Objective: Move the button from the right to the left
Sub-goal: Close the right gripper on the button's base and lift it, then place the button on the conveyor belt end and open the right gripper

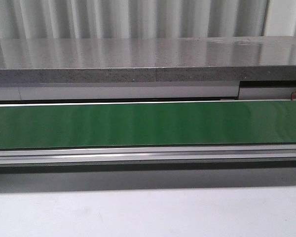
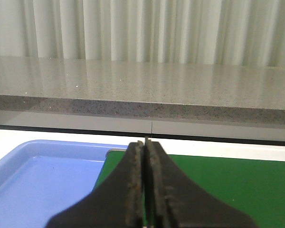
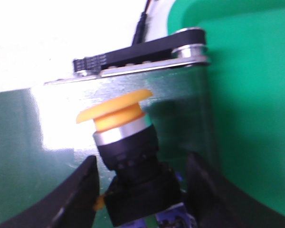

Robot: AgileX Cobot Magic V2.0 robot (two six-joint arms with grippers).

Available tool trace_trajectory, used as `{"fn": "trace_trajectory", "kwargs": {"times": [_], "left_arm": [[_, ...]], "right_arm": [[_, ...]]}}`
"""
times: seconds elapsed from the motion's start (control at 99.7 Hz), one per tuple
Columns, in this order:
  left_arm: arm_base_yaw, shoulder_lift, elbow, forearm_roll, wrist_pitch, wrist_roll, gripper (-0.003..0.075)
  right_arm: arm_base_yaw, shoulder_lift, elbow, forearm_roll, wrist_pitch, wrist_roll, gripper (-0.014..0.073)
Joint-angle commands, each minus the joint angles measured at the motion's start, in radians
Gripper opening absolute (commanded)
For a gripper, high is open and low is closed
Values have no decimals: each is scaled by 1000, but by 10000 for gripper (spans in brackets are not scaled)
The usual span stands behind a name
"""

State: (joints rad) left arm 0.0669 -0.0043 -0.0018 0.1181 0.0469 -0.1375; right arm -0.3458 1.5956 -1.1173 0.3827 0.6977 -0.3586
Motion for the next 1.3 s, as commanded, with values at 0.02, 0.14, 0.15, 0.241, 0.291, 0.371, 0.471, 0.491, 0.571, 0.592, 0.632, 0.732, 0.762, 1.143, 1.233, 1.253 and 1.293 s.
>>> {"fn": "trace_trajectory", "kwargs": {"times": [0.02,0.14,0.15,0.241,0.291,0.371,0.471,0.491,0.571,0.592,0.632,0.732,0.762,1.143,1.233,1.253,1.293], "left_arm": [[-9,-35,25,0,-82,-8,-20],[-9,-35,25,0,-82,-8,-20],[-9,-35,25,0,-82,-8,-20],[-9,-35,25,0,-82,-8,-20],[-9,-35,25,0,-82,-8,-20],[-9,-35,25,0,-82,-8,-20],[-9,-35,25,0,-82,-8,-20],[-9,-35,25,0,-82,-8,-20],[-9,-35,25,0,-82,-8,-20],[-9,-35,25,0,-82,-8,-20],[-9,-35,25,0,-82,-8,-20],[-9,-35,25,0,-82,-8,-20],[-9,-35,25,0,-82,-8,-20],[-9,-35,25,0,-82,-8,-20],[-9,-35,25,0,-82,-8,-20],[-9,-35,25,0,-82,-8,-20],[-9,-35,25,0,-82,-8,-20]], "right_arm": [[3,-31,-30,20,-23,-10,255],[3,-17,-29,20,-24,-10,255],[3,-15,-29,20,-24,-10,255],[3,0,-28,20,-23,-10,255],[3,9,-28,20,-23,-10,257],[3,23,-28,20,-15,-10,257],[3,41,-28,20,0,-10,259],[3,43,-28,21,1,-10,259],[4,41,-29,24,5,-10,276],[4,39,-29,26,5,-10,293],[4,37,-30,29,7,-10,343],[5,26,-31,31,12,-10,512],[5,20,-31,31,13,-10,559],[5,-175,-30,32,1,-10,647],[5,-248,-24,32,0,-10,647],[5,-265,-21,31,-3,-12,647],[5,-296,-9,31,-14,-18,647]]}}
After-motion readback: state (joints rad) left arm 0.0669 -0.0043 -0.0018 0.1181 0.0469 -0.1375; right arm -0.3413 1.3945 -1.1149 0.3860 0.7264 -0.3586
